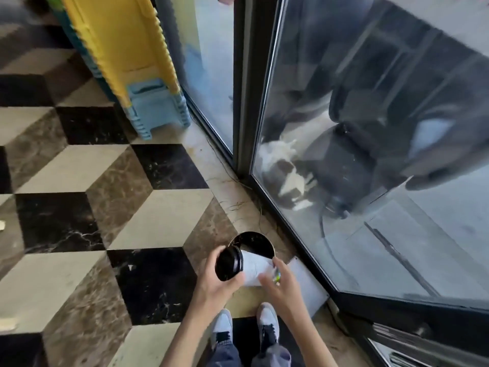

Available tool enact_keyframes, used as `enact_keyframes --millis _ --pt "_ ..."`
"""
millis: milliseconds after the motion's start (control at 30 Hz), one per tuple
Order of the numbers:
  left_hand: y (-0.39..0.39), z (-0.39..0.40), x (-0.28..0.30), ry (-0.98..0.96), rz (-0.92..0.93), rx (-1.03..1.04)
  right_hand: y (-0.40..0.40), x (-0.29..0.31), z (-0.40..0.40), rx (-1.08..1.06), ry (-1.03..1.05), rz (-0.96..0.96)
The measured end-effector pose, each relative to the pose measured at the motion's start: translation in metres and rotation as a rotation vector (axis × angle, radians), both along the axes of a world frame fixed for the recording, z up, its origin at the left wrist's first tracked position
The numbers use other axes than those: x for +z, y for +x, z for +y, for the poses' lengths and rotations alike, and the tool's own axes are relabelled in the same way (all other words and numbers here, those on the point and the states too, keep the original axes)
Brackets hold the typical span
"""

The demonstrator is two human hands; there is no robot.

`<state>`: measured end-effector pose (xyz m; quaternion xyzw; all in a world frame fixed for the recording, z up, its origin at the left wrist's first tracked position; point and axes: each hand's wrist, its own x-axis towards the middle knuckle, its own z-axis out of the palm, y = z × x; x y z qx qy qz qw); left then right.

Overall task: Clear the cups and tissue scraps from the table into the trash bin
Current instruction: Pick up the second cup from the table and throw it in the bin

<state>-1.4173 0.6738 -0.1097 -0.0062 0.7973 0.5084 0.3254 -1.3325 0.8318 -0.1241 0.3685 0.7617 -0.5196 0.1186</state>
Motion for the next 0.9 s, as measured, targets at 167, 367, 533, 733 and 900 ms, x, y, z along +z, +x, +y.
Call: enact_keyframes --millis 167,367,533,733,900 --pt "-0.014 0.019 -0.122 -0.091 -0.087 0.020 -0.018 -0.132 0.018 0.018 -0.103 -0.093" --pt "-0.030 0.046 -0.280 -0.164 -0.184 0.083 -0.044 -0.285 0.048 0.058 -0.111 -0.192" --pt "-0.049 0.071 -0.368 -0.212 -0.198 0.110 -0.070 -0.369 0.075 0.083 -0.068 -0.195" --pt "-0.060 0.088 -0.409 -0.233 -0.129 0.145 -0.093 -0.409 0.085 0.088 -0.038 -0.178" --pt "-0.059 0.081 -0.394 -0.187 -0.116 0.171 -0.092 -0.394 0.084 0.048 -0.032 -0.158"
